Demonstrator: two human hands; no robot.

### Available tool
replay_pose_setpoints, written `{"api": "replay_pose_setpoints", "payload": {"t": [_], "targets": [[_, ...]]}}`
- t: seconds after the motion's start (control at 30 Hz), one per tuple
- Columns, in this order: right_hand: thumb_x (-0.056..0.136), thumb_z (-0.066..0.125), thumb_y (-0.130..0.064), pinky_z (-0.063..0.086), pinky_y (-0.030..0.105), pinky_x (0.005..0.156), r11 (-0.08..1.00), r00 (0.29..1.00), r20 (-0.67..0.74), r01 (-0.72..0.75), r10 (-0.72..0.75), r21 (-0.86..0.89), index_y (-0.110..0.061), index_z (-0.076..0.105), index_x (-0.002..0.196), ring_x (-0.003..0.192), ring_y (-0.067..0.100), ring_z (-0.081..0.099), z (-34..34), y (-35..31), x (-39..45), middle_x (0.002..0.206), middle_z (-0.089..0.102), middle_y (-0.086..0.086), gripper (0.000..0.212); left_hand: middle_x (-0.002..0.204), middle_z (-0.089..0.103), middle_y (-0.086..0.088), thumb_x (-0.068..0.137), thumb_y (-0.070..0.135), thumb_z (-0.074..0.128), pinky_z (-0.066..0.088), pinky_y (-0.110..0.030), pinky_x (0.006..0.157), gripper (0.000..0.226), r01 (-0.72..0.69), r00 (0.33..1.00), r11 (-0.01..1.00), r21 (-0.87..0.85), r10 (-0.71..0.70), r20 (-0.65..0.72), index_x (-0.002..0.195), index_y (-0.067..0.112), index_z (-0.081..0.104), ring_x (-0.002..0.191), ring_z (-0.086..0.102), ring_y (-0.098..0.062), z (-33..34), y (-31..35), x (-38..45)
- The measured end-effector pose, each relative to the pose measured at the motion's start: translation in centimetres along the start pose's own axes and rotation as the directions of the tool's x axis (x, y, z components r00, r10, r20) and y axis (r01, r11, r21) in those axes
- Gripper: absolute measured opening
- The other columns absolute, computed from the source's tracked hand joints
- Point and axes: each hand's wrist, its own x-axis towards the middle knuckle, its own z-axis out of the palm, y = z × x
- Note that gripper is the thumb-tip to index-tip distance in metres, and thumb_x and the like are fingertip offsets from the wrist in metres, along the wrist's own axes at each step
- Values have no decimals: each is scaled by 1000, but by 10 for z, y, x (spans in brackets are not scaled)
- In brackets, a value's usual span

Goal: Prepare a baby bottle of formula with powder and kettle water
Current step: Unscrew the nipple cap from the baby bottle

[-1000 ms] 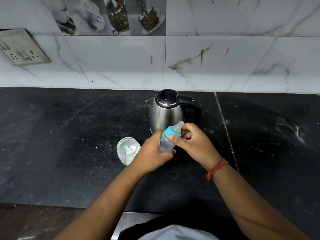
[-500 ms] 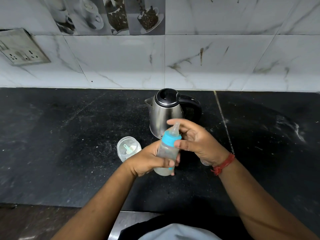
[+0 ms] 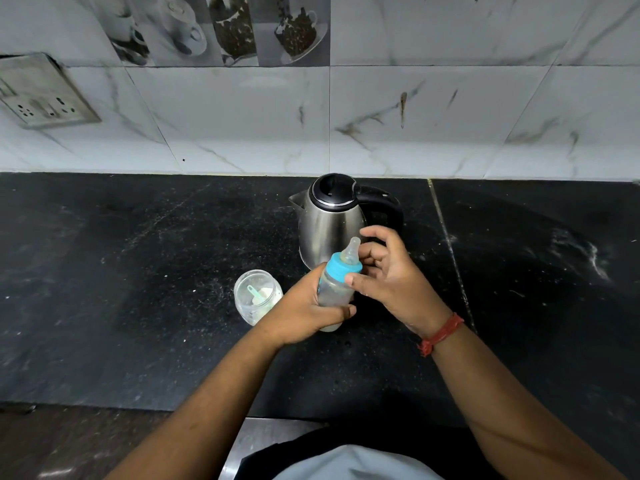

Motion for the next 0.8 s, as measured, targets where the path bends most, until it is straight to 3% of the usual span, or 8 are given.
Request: {"api": "replay_pose_setpoints", "payload": {"t": [0.07, 0.17, 0.37, 0.43, 0.53, 0.63, 0.7, 0.8], "targets": [[81, 68, -7, 52, 41, 101, 992, 998, 57, -30, 23, 125, -19, 37, 143, 115, 22, 63, -3, -2, -3, 128, 66, 11, 71, 102, 64, 8, 80, 16, 79, 51, -34, 88, 60, 24, 1000, 1000, -6, -24, 17, 134, 19, 53, 96, 60, -7, -1, 1, -2], [84, 69, -12, 50, 39, 105, 986, 996, 87, -46, 32, 158, -18, 32, 150, 129, 23, 57, -4, -3, -5, 139, 61, 11, 77, 106, 65, 2, 80, 21, 80, 53, -42, 93, 59, 19, 1000, 1000, 18, -19, 10, 134, 22, 54, 98, 60, -11, 0, 2, -2], [69, 79, -53, 51, 38, 104, 988, 1000, 23, -6, 9, -157, -40, 40, 136, 114, 6, 60, 3, -5, -2, 122, 59, -3, 79, 124, 66, -13, 80, 22, 79, 50, -57, 105, 60, -3, 1000, 999, 46, 2, 15, 135, 23, 53, 116, 64, -34, 1, 2, -1], [70, 80, -47, 52, 38, 103, 990, 1000, 1, 5, -5, -142, -37, 42, 135, 111, 9, 63, 3, -3, -1, 119, 62, -1, 76, 124, 66, -12, 80, 22, 79, 50, -56, 105, 61, 4, 1000, 999, 44, -5, 16, 135, 23, 53, 116, 64, -33, 1, 1, -1], [79, 74, -16, 52, 38, 103, 999, 999, 44, -8, 5, 51, -23, 40, 142, 118, 21, 63, 1, -4, -4, 127, 65, 10, 71, 107, 67, 0, 82, 17, 79, 54, -42, 93, 58, 23, 1000, 999, 36, -23, 10, 134, 20, 53, 98, 64, -13, 1, 1, -1], [83, 62, -3, 52, 35, 102, 985, 995, 96, -30, 13, 172, -16, 34, 148, 125, 16, 59, -2, -7, -8, 139, 60, 13, 72, 105, 65, 5, 82, 15, 79, 51, -33, 89, 59, 29, 1000, 999, 42, -29, 11, 135, 18, 53, 96, 61, -7, 1, 1, -2], [82, 71, -15, 52, 29, 98, 990, 995, 95, -40, 27, 135, -20, 33, 150, 126, 11, 58, -3, -6, -7, 141, 57, 8, 78, 110, 67, 0, 83, 15, 78, 54, -36, 92, 60, 10, 1000, 998, 54, -11, 11, 136, 18, 52, 99, 62, -9, 1, 2, -2], [74, 80, -38, 52, 35, 102, 999, 997, 59, -45, 44, 20, -30, 44, 141, 125, 14, 58, 0, -3, -5, 132, 60, 2, 76, 118, 68, -8, 83, 16, 78, 54, -41, 97, 59, -11, 1000, 997, 76, 10, 14, 136, 20, 53, 103, 64, -12, 1, 3, -2]]}}
